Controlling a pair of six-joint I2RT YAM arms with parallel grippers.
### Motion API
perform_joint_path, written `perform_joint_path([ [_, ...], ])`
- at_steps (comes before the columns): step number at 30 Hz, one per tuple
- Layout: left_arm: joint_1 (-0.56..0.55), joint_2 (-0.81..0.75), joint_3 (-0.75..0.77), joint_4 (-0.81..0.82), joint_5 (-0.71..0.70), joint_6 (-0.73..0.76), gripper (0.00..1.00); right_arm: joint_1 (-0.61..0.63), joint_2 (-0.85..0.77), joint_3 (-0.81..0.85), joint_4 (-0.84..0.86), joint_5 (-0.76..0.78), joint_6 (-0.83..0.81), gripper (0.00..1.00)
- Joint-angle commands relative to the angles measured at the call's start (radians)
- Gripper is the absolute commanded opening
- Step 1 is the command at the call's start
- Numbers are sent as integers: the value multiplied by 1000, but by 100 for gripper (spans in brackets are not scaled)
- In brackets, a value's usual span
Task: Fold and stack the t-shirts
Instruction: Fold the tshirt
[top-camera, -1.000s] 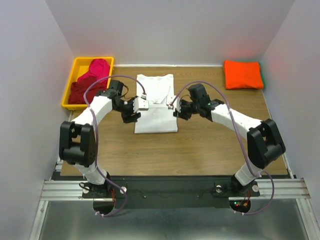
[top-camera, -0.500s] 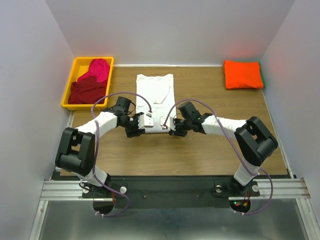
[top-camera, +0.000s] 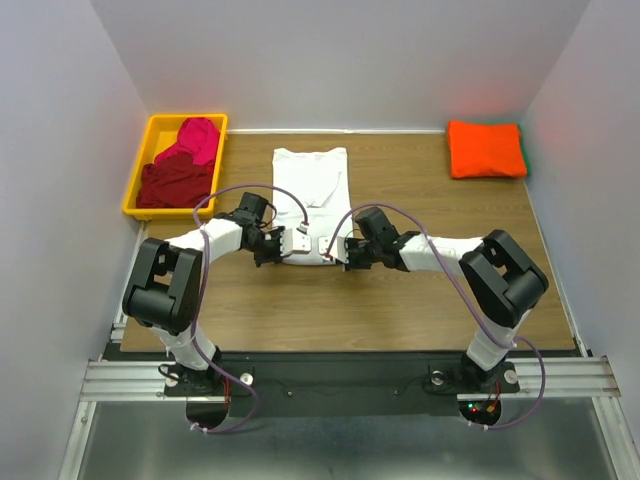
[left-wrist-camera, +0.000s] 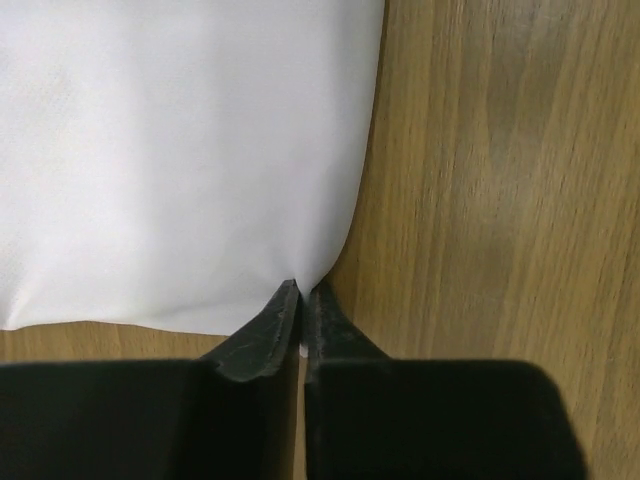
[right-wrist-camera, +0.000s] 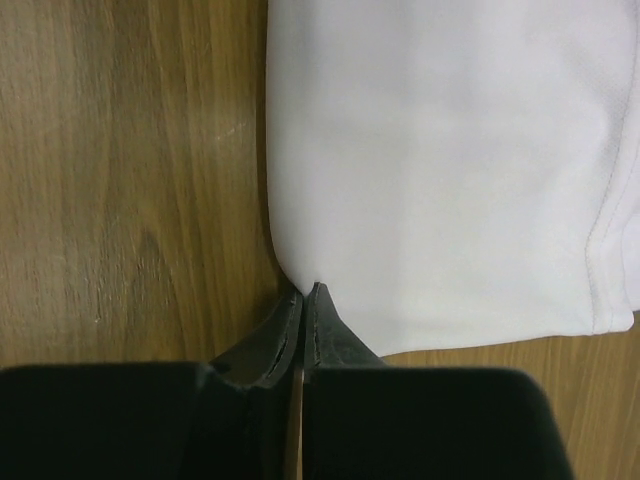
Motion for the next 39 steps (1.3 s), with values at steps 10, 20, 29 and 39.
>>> perform_joint_path([
  [10,-212,-49,5,-143,53,-38,0,4,-311,-208,-217,11,109,1],
  [20,-246,-218,149,-394,85,-159,0,4,-586,-124,-458,-11,260,1],
  [29,-248,-303,259,-460,67,-222,0,4,-660,8,-562,32,289,0],
  [39,-326,-471,190,-596,126,-231,0,6,-791,67,-831,-173,309,1],
])
